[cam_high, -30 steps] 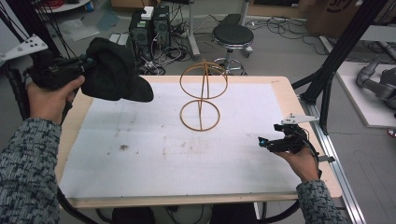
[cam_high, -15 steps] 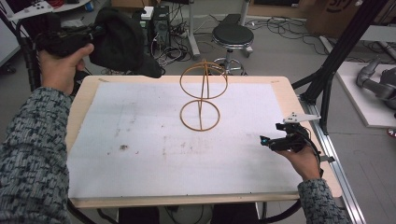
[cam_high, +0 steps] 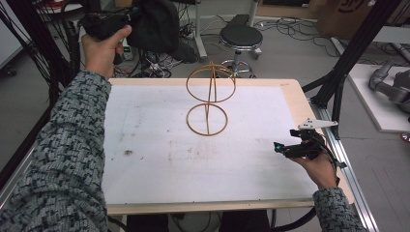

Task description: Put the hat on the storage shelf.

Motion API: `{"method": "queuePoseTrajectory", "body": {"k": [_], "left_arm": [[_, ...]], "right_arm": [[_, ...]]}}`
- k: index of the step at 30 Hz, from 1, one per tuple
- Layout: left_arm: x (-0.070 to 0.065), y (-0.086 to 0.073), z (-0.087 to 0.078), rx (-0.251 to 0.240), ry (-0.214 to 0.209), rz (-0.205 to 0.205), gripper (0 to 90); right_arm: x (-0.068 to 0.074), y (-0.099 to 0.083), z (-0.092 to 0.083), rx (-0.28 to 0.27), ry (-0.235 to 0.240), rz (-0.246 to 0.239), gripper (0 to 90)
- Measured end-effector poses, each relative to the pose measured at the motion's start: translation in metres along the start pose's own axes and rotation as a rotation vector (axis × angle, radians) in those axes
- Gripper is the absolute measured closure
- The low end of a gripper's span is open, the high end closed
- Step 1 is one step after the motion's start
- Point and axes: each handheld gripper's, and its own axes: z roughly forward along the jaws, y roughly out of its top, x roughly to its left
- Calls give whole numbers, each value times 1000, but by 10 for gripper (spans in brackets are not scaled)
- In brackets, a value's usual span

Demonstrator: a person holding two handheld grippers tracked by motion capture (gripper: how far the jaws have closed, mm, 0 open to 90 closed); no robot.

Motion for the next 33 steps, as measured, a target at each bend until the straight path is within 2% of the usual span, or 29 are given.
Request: {"method": "queuePoseTrajectory", "body": {"k": [4,7,14,16,20,21,23,29,30,33], "left_arm": [[-5,-2,11,-17,-12,-11,878],[-10,-5,23,-41,-22,-38,877],[-18,-12,37,-50,-49,-53,877],[-20,-17,42,-57,-65,-73,877],[-22,-25,46,-60,-67,-88,877],[-23,-32,49,-50,-69,-100,877],[-22,-35,50,-41,-76,-104,877],[-28,-45,60,35,-113,-82,877],[-28,-46,61,53,-118,-81,877],[-30,-53,66,150,-121,-57,876]], "right_arm": [[-1,-3,-2,5,-3,4,97],[-1,-5,-5,10,-6,4,97],[-1,-6,-8,10,-6,2,97],[0,-6,-8,12,-7,0,97],[1,-6,-7,11,-3,-4,96],[1,-6,-7,14,-4,0,97],[2,-6,-7,14,-1,3,96],[3,-6,-4,15,3,-3,97],[3,-6,-3,20,6,0,97],[4,-6,-2,15,10,-9,97]]}}
